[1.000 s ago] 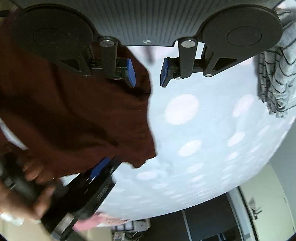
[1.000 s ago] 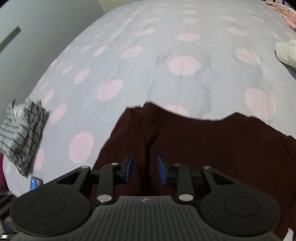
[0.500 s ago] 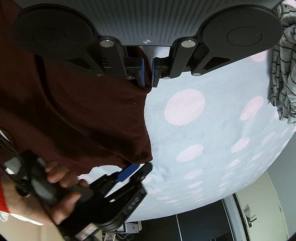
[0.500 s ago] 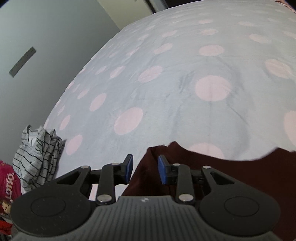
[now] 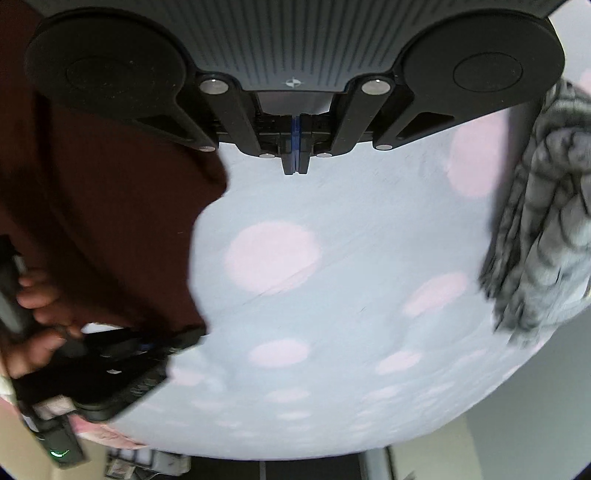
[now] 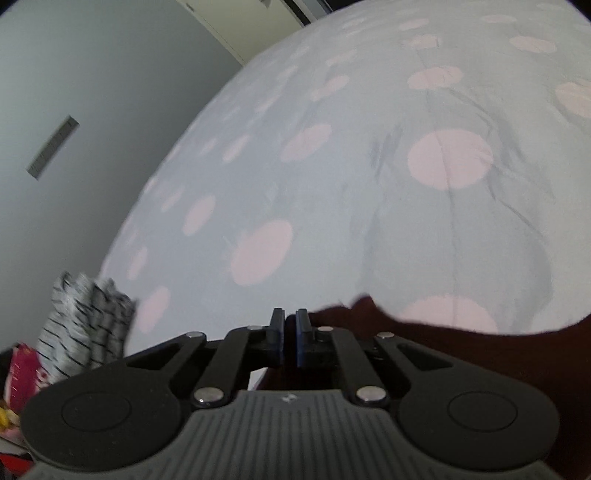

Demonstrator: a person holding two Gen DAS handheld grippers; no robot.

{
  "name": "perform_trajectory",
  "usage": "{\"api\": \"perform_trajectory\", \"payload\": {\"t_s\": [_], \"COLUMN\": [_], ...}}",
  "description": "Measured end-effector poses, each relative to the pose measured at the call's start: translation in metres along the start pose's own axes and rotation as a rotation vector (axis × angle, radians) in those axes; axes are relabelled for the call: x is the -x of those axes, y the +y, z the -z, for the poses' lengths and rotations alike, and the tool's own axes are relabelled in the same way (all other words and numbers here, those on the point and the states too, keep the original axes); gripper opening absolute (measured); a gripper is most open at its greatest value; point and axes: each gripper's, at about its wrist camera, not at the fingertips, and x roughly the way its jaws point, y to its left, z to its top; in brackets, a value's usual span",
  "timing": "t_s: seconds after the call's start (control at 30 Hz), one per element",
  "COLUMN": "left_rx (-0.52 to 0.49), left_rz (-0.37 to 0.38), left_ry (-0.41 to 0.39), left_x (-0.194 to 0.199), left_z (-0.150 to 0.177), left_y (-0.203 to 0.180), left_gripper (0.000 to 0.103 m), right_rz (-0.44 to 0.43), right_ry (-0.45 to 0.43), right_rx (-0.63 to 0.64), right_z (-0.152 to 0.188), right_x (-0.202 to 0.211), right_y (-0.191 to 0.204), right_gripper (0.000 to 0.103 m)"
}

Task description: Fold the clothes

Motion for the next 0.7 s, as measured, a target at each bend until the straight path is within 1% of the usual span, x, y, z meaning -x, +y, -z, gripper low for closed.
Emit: {"api": "perform_trajectory", "payload": {"t_s": [0.07,0.1,0.17,0.2,0.23,0.3,0.37,0.53,0.6,0.7], "left_rx": [0.058,0.062,0.045,0.036,0.033,0.017,-0.002,0.002,0.011,0.001], "left_rz": [0.031,0.028,0.029,0.036,0.048,0.063,0.083,0.153,0.174,0.214], "left_ry": [-0.007,-0.012,-0.034,-0.042,-0.045,-0.044,-0.041,-0.046,-0.037,-0.002], "left_x": [0.004,0.008,0.017,0.021,0.025,0.032,0.041,0.055,0.059,0.066], "left_z": [-0.001,-0.002,-0.003,-0.004,-0.004,-0.004,-0.003,0.000,0.000,0.011], "left_y": [0.007,0.007,0.004,0.002,-0.001,-0.008,-0.018,-0.032,-0.036,-0.043], "left_gripper": [0.000,0.000,0.000,0.000,0.000,0.000,0.000,0.000,0.004,0.010], "right_rz": [0.013,0.012,0.016,0.019,0.032,0.058,0.102,0.187,0.210,0.200], "right_ry": [0.008,0.007,-0.007,-0.017,-0.041,-0.050,-0.045,0.010,0.037,0.072], "right_rx": [-0.012,-0.023,-0.028,-0.027,0.000,0.041,0.063,0.086,0.079,0.079], "right_z": [0.002,0.003,0.001,0.001,0.001,0.002,0.006,0.026,0.038,0.057], "right_x": [-0.002,-0.001,0.006,0.010,0.018,0.028,0.040,0.068,0.084,0.104], "right_y": [-0.004,-0.006,-0.004,-0.002,0.003,0.010,0.017,0.030,0.033,0.041], "right_gripper": [0.008,0.009,0.021,0.039,0.044,0.044,0.044,0.043,0.043,0.042]}}
